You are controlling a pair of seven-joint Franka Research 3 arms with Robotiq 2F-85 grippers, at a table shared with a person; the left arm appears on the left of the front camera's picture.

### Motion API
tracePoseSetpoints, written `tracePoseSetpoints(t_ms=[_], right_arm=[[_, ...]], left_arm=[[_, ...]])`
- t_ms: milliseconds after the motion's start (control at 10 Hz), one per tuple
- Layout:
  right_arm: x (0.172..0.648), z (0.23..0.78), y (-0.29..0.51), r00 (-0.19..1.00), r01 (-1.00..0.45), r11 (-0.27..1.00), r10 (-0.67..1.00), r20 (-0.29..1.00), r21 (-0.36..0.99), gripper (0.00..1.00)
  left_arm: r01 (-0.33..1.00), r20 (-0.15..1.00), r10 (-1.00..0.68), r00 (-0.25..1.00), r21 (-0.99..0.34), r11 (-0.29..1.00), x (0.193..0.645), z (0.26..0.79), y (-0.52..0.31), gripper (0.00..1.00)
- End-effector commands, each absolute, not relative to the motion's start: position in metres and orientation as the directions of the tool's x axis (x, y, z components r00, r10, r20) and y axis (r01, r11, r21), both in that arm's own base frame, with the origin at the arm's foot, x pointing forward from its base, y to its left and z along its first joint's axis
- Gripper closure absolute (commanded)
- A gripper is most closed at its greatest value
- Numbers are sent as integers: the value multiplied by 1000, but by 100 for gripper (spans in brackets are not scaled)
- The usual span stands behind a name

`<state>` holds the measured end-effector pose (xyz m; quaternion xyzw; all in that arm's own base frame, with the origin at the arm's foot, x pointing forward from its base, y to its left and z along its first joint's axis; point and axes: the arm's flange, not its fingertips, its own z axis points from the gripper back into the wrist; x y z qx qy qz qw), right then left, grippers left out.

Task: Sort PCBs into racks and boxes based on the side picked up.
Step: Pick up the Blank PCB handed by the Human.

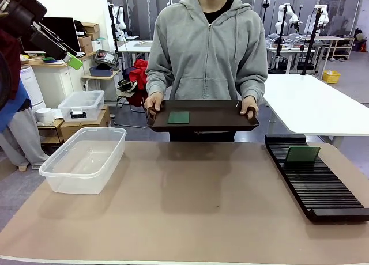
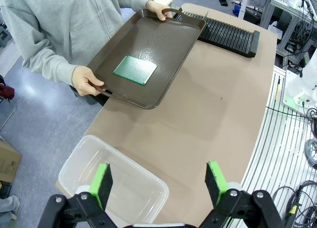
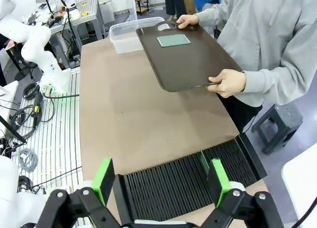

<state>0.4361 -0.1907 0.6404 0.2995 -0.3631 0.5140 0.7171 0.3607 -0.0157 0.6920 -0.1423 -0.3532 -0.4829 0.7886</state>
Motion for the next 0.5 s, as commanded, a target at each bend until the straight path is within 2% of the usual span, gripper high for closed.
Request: tracePoseSetpoints(t_ms=[0,400], right_arm=[[432,639,-187,205,-951,307,517,831,44,0],[432,639,-187,205,-951,307,517,831,44,0]], left_arm=[[861,696,-660,281,120,494,361,690,-16,0],[861,696,-660,281,120,494,361,690,-16,0]])
